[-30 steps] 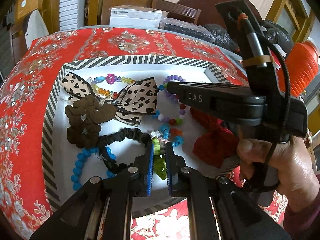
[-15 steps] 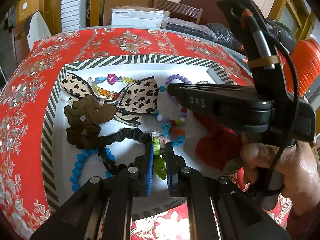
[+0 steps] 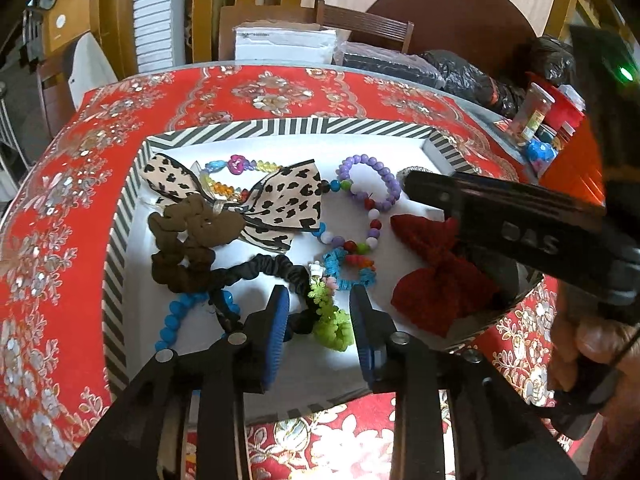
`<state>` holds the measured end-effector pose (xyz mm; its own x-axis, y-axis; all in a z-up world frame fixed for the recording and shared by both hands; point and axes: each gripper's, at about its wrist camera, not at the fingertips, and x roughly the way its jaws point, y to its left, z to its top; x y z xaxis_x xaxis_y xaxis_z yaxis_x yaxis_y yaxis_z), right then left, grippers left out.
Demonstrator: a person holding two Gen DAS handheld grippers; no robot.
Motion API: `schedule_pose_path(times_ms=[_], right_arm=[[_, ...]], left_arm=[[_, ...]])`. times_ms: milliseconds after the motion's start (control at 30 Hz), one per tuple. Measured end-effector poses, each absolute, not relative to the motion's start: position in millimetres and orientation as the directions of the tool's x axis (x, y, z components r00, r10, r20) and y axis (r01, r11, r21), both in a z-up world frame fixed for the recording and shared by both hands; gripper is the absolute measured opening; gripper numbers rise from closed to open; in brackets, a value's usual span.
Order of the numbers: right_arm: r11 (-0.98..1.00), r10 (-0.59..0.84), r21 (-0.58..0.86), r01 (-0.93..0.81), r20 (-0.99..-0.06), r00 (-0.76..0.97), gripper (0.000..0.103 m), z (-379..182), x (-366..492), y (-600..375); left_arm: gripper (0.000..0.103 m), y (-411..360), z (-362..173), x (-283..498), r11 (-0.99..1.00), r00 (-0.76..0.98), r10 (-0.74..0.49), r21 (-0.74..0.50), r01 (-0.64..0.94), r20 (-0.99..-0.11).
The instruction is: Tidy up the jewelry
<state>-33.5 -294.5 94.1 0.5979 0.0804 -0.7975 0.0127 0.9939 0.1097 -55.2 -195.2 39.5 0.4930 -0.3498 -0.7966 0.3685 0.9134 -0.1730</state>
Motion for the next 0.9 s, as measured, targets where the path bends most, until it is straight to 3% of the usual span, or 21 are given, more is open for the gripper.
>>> schedule_pose_path(times_ms=[333, 900], right_arm=[[0.993, -0.012, 0.063, 0.095, -0.769, 0.639, 0.057, 111, -84, -316], [0.989, -0.028, 0.080, 0.126, -0.732, 0.680, 0.060, 118, -145, -308]], left_arm=[[0.031, -192, 60, -70, 0.933, 0.574, -0.307, -0.121, 0.338, -0.759], [0.031, -193, 86, -105, 0.945, 0.660, -0.271, -0.062, 0.322, -0.701]])
